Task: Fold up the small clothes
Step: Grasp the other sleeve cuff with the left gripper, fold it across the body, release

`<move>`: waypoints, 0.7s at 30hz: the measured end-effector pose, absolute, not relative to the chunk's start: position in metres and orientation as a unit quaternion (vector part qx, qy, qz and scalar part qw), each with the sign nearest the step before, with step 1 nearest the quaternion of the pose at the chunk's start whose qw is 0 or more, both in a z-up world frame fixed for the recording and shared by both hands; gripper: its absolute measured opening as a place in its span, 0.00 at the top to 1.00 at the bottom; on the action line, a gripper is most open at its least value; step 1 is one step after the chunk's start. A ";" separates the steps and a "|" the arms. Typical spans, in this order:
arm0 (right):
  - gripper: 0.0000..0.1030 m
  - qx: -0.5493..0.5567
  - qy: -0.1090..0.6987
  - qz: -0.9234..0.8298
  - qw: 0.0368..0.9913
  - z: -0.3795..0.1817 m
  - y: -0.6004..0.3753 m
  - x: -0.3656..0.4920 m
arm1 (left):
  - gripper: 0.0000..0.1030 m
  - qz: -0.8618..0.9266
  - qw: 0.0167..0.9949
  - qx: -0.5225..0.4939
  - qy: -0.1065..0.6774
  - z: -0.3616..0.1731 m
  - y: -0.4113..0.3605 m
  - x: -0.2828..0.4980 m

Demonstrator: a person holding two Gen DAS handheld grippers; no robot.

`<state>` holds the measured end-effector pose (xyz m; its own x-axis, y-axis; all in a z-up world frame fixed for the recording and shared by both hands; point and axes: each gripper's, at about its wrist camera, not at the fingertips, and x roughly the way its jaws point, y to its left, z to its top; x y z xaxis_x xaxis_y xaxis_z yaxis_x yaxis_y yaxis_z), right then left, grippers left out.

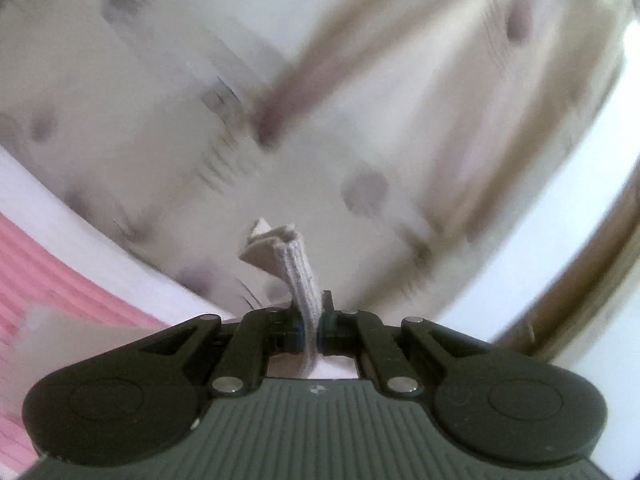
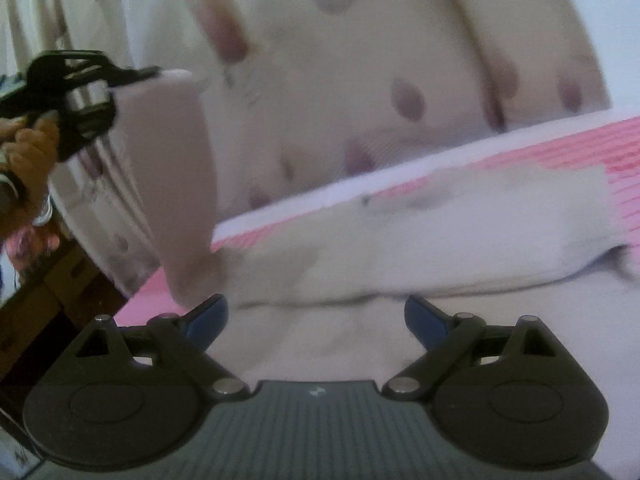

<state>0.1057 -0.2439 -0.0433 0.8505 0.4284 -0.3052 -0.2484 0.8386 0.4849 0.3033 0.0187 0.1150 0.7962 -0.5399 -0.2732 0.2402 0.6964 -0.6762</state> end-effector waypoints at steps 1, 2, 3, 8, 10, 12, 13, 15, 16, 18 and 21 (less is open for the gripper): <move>0.07 0.221 0.201 0.175 0.938 -0.043 -0.254 0.102 | 0.95 -0.228 0.888 -0.317 0.241 0.110 0.000 0.306; 0.07 0.223 0.198 0.169 0.940 -0.044 -0.263 0.101 | 0.95 -0.237 0.885 -0.314 0.251 0.105 -0.019 0.309; 0.06 0.226 0.194 0.164 0.941 -0.045 -0.272 0.100 | 0.95 -0.247 0.880 -0.308 0.263 0.098 -0.040 0.313; 0.05 0.269 0.184 0.140 0.935 -0.057 -0.318 0.098 | 0.95 -0.280 0.864 -0.280 0.310 0.056 -0.124 0.332; 0.05 0.288 0.182 0.134 0.931 -0.064 -0.333 0.098 | 0.95 -0.289 0.859 -0.264 0.330 0.035 -0.153 0.337; 0.05 0.301 0.180 0.132 0.927 -0.071 -0.347 0.097 | 0.94 -0.306 0.847 -0.256 0.352 0.009 -0.174 0.338; 0.05 0.306 0.179 0.131 0.926 -0.074 -0.351 0.096 | 0.94 -0.312 0.843 -0.251 0.359 0.001 -0.184 0.341; 0.05 0.312 0.180 0.127 0.924 -0.081 -0.359 0.096 | 0.94 -0.334 0.832 -0.239 0.373 -0.017 -0.204 0.345; 0.05 0.316 0.181 0.127 0.923 -0.085 -0.363 0.096 | 0.94 -0.346 0.824 -0.239 0.379 -0.026 -0.212 0.348; 0.05 0.325 0.181 0.127 0.919 -0.091 -0.369 0.097 | 0.85 -0.361 0.818 -0.241 0.378 -0.037 -0.220 0.351; 0.05 0.328 0.178 0.128 0.919 -0.092 -0.378 0.094 | 0.29 -0.364 0.819 -0.259 0.360 -0.038 -0.213 0.351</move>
<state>0.0943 -0.3778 -0.0918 0.9041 0.3517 -0.2426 -0.1186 0.7520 0.6484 0.3512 -0.2130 -0.0379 0.4752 -0.7833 -0.4008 0.4106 0.6003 -0.6864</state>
